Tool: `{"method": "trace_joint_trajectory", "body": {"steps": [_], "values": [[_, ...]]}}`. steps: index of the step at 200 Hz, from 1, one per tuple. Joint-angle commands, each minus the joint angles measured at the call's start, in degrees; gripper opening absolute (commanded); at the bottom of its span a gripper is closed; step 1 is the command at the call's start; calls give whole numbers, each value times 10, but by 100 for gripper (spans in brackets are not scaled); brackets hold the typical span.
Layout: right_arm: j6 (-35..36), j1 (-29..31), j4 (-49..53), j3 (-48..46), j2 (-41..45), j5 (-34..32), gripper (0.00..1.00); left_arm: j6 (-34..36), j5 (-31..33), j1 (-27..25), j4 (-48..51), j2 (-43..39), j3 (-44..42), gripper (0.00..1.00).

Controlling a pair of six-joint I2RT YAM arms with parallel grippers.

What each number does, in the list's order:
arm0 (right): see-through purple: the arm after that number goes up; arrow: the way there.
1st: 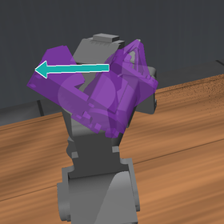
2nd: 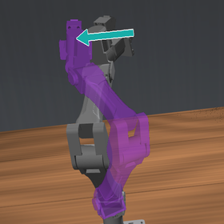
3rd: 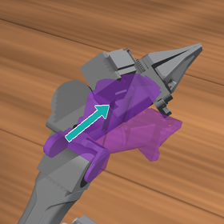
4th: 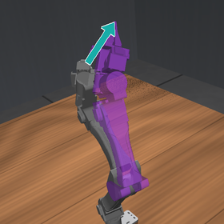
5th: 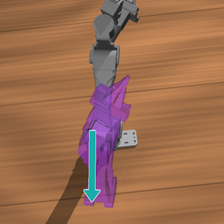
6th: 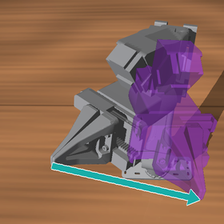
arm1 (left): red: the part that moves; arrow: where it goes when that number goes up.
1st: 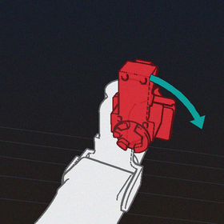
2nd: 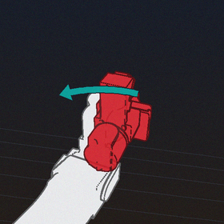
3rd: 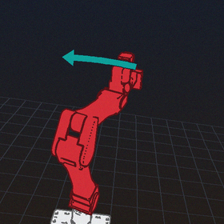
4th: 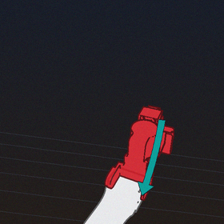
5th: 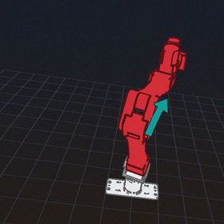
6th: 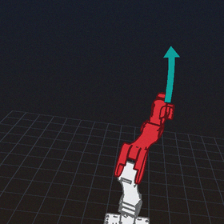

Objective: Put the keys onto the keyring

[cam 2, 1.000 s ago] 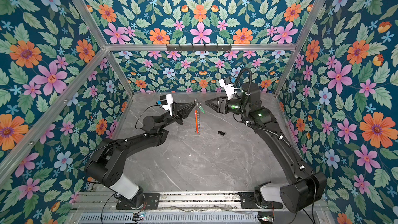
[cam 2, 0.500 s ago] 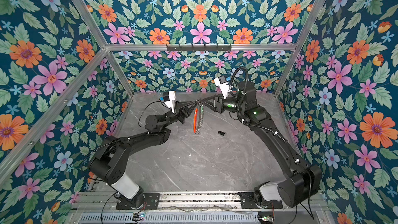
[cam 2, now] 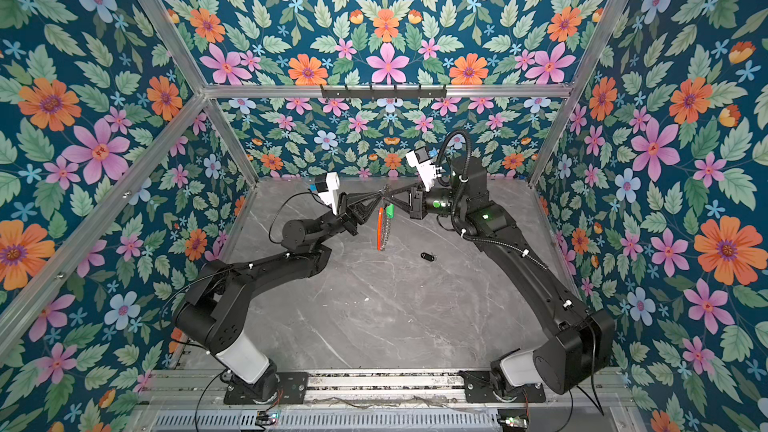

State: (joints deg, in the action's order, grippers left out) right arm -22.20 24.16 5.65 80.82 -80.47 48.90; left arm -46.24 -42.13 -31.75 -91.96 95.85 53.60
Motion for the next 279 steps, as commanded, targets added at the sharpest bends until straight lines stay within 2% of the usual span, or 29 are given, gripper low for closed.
{"method": "trace_joint_trajectory", "body": {"steps": [1,69,85,104,145,161,171,183,204,218,235,279], "values": [[0,3,-29,-1,2,14,4,-3,3,-1,-41,2,6,0],[9,5,-31,-2,5,1,0,-5,-2,0,-41,10,5,0],[33,5,-5,2,9,-17,0,6,-9,1,-40,9,1,13],[75,6,44,13,10,-39,0,34,-22,5,-35,1,-11,23],[161,8,132,29,9,-80,0,112,-61,34,66,-39,-33,27],[201,15,174,44,7,-99,0,182,-104,43,153,-63,-27,28],[229,22,205,55,2,-114,0,264,-153,44,231,-79,-14,28],[256,31,238,70,-5,-130,0,390,-198,44,375,-99,8,28],[277,41,269,85,-13,-136,0,639,-203,44,702,-121,85,29],[283,45,275,84,-12,-136,0,735,-203,44,843,-114,140,29],[286,50,278,83,-12,-134,0,778,-210,45,921,-102,187,30],[292,57,290,85,-11,-135,0,781,-240,49,928,-91,208,30]]}}
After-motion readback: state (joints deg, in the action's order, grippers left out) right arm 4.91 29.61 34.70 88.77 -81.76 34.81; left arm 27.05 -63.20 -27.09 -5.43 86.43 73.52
